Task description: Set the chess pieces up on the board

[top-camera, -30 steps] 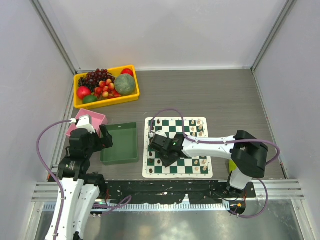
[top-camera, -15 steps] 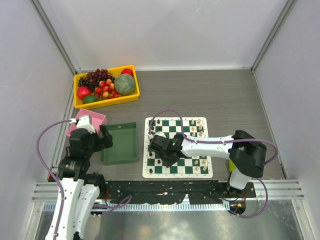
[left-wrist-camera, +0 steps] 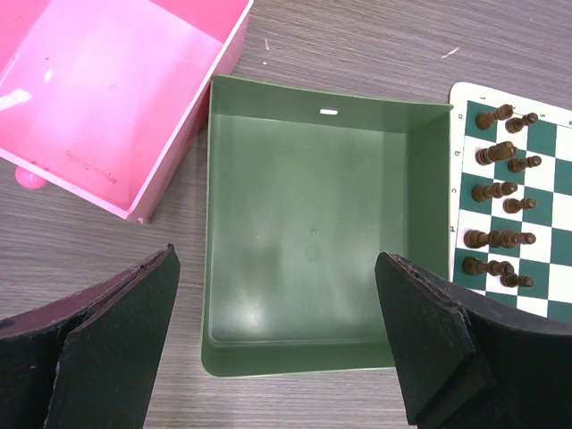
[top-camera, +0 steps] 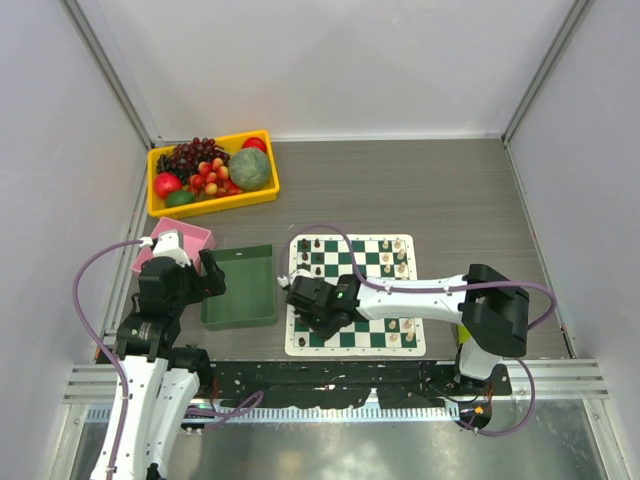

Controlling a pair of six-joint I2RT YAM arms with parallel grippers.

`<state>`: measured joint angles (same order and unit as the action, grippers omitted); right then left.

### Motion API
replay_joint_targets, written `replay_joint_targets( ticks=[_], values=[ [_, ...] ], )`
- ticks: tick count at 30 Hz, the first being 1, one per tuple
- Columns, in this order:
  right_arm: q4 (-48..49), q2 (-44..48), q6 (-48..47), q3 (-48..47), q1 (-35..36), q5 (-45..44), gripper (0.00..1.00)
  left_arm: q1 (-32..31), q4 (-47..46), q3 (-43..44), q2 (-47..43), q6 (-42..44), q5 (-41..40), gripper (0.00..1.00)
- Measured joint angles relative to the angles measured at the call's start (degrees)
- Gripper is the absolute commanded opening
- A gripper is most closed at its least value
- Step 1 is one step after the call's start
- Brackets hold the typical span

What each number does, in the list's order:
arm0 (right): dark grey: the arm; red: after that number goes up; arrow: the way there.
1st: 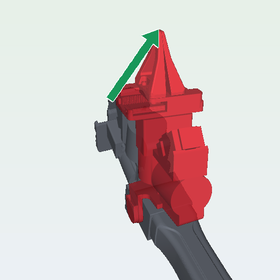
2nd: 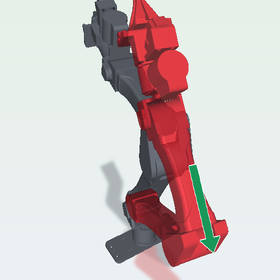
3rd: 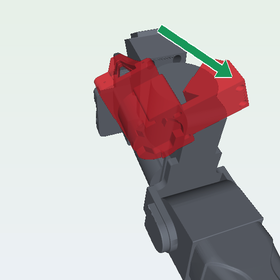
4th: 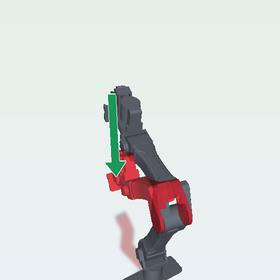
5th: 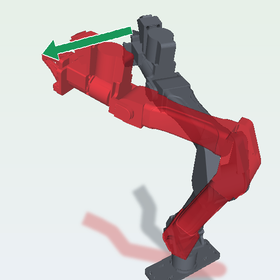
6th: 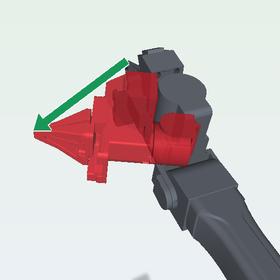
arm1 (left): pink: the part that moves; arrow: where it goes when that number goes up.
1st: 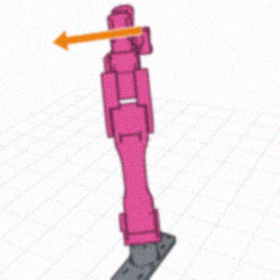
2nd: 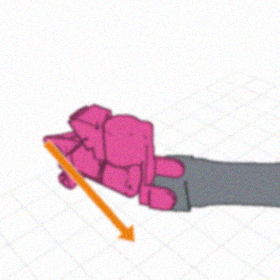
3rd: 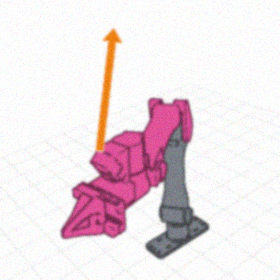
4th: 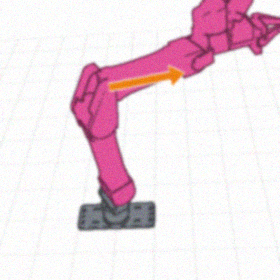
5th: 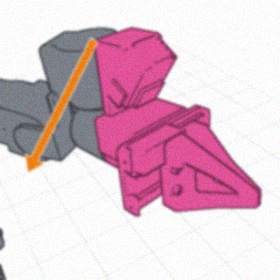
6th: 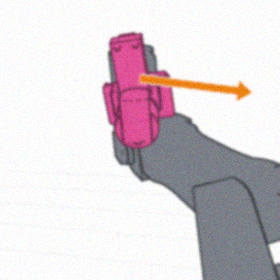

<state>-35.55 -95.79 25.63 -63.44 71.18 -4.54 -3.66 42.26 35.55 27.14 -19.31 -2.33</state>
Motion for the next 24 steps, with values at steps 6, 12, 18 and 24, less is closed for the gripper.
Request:
replay_joint_targets(
  ticks=[6, 12, 18, 24],
  values=[
    [0.7, -2.0, -1.2, -1.9, 1.1, 0.0, 0.1, 0.0, 0.0, 0.0, 0.0, 0.0, 0.0, 0.99],
    [0.8, -3.4, -1.7, -1.9, 1.3, 0.0, 0.1, 0.0, 0.0, 0.0, 0.0, 0.0, 0.0, 0.99],
    [0.8, -4.1, -1.9, -2.1, 1.4, 0.2, 0.1, 0.0, 0.0, 0.0, 0.0, 0.0, 0.0, 0.99],
    [0.9, -5.5, -2.6, -2.7, 1.4, 0.8, 0.13, 0.0, 0.0, 0.0, 0.0, 0.0, 0.0, 0.99]
  ],
)
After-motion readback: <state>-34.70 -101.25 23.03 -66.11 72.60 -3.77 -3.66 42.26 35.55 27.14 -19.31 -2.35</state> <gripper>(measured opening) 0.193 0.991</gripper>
